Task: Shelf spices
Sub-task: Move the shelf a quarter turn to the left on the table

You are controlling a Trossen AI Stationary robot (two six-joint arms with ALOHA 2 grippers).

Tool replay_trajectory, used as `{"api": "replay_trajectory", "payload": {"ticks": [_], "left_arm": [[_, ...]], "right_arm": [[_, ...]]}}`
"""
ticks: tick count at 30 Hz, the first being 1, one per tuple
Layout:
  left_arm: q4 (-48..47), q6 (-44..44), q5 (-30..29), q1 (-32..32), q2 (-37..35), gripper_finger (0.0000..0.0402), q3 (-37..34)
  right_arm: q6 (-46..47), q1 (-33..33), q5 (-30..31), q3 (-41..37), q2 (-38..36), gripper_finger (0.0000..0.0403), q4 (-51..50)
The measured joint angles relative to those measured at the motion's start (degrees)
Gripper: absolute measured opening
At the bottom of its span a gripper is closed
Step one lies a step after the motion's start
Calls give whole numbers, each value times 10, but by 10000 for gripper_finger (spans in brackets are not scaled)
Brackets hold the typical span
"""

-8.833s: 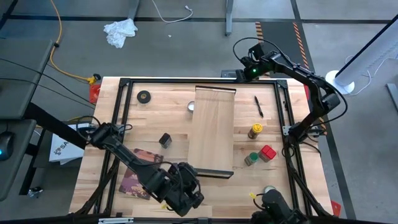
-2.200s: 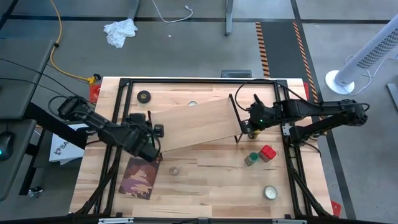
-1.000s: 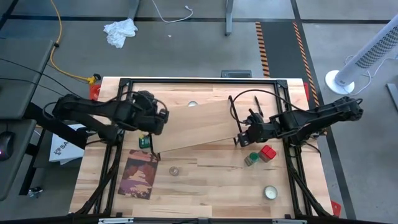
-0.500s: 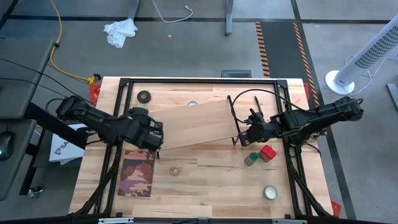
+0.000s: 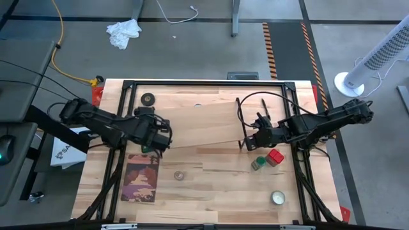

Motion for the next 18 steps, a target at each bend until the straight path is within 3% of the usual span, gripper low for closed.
{"api": "replay_trajectory", "payload": {"ticks": [5,13,18], "left_arm": [[8,30,-27,40,0,0,-1],[67,150,-67,111,0,0,-1],[35,197,-67,116,-15,0,37]], "right_arm": [[8,11,14,0,3,0,0],[5,15,27,0,21,0,21],[1,9,38,0,18,0,-16]]}}
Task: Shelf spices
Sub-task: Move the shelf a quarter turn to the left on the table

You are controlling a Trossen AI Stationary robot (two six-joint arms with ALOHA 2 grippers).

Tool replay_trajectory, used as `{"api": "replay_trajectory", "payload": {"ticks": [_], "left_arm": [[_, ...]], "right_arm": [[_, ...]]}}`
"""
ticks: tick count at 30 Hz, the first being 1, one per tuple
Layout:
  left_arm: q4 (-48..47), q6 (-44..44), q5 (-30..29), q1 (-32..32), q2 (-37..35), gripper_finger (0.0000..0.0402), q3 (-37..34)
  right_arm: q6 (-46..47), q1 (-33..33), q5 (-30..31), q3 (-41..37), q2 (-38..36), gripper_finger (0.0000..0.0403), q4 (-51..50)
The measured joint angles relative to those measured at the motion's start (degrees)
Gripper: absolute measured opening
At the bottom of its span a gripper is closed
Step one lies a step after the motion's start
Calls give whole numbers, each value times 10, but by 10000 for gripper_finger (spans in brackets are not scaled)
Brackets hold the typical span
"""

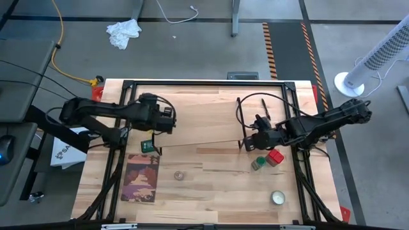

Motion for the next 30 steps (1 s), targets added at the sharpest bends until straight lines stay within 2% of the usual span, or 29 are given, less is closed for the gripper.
{"api": "replay_trajectory", "payload": {"ticks": [4,9,14,22,30], "left_arm": [[-37,41,2,-31,-16,0,48],[-38,52,119,-51,-24,0,38],[-38,-48,174,-88,-15,0,-13],[-38,-220,230,-147,-14,0,-88],[-37,-279,192,-151,-14,0,-118]], "right_arm": [[-23,0,-17,0,0,0,-20],[-32,-1,-24,0,0,0,-22],[-27,-1,-24,0,0,0,-22],[-27,-1,-25,0,0,0,-22],[-27,-20,-11,0,4,0,-22]]}}
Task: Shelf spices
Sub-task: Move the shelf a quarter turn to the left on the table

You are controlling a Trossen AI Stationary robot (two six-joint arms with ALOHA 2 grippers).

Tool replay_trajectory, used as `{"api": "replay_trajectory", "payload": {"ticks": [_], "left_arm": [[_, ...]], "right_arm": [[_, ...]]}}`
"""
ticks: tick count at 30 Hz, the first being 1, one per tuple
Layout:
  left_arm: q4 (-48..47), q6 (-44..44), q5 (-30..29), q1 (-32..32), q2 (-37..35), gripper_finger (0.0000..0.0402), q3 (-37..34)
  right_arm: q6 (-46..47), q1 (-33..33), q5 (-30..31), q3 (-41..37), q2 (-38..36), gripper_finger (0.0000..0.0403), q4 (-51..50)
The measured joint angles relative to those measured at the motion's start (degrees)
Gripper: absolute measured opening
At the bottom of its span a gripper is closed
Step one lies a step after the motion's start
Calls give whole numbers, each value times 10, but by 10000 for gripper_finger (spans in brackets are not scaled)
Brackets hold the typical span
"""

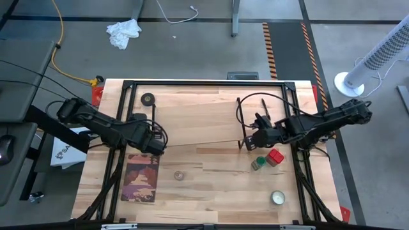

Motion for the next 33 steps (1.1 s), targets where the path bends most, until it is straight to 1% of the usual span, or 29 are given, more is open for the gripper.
{"api": "replay_trajectory", "payload": {"ticks": [2,7,12,17,19,22,25,29,31,33], "left_arm": [[-1,-8,-6,8,0,0,-4],[1,-12,-43,36,0,0,-3],[8,-12,-80,69,0,0,-3],[33,-8,-127,109,0,0,-3],[54,11,-141,125,-1,0,-3],[76,55,-144,143,-2,0,-1],[50,62,-134,144,-2,0,17],[0,71,-152,133,-13,0,62],[6,123,-161,124,-26,0,80],[11,186,-155,109,-35,0,100]], "right_arm": [[-4,-6,11,0,7,0,1],[-11,-18,10,0,28,0,37],[-11,-14,-11,0,39,0,67],[-5,-3,-14,0,39,0,69],[-4,0,-14,0,39,0,69],[-7,2,-9,0,38,0,62],[-10,-2,3,0,29,0,26],[-10,-11,26,0,3,0,-26],[-11,-17,34,0,-17,0,-52],[-11,-23,43,0,-41,0,-72]]}}
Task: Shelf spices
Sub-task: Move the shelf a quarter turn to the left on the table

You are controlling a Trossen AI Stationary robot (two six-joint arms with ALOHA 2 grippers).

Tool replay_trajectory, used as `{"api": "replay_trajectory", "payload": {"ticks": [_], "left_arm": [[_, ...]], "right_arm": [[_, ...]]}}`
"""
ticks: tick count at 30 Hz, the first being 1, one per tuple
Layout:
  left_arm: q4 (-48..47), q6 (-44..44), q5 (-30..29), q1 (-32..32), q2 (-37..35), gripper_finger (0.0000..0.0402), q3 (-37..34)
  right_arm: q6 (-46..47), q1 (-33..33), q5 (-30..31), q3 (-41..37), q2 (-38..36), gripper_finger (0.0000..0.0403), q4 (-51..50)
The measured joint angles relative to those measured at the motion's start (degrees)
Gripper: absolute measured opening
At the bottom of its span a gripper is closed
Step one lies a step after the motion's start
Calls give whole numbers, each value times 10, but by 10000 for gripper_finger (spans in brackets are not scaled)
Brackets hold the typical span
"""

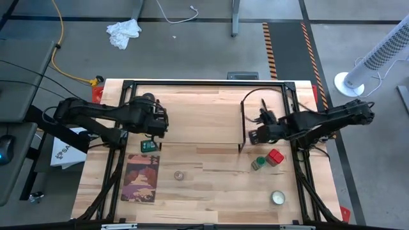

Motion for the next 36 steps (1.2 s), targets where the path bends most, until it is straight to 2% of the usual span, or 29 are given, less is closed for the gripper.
{"api": "replay_trajectory", "payload": {"ticks": [5,8,11,15,18,22,25,28,31,36], "left_arm": [[5,169,93,-68,-14,0,38],[10,172,134,-119,-19,0,54],[29,144,148,-161,-19,2,68],[33,126,166,-195,-19,17,94],[27,149,163,-208,-19,35,127],[1,244,124,-209,-19,68,179],[-12,306,100,-200,-21,102,206],[-12,326,147,-185,-28,142,214],[-11,330,198,-177,-34,185,208],[-12,419,249,-178,-34,246,190]], "right_arm": [[-74,-9,-4,0,-66,0,-5],[-156,-10,-43,0,-98,0,3],[-202,-10,-67,0,-117,0,4],[-252,-10,-93,0,-122,1,10],[-297,-10,-109,0,-119,11,14],[-370,-10,-110,3,-115,57,16],[-402,-9,-86,21,-105,106,23],[-398,-9,-72,50,-80,157,15],[-397,-9,-89,89,-38,204,-10],[-399,-9,-115,150,43,256,-56]]}}
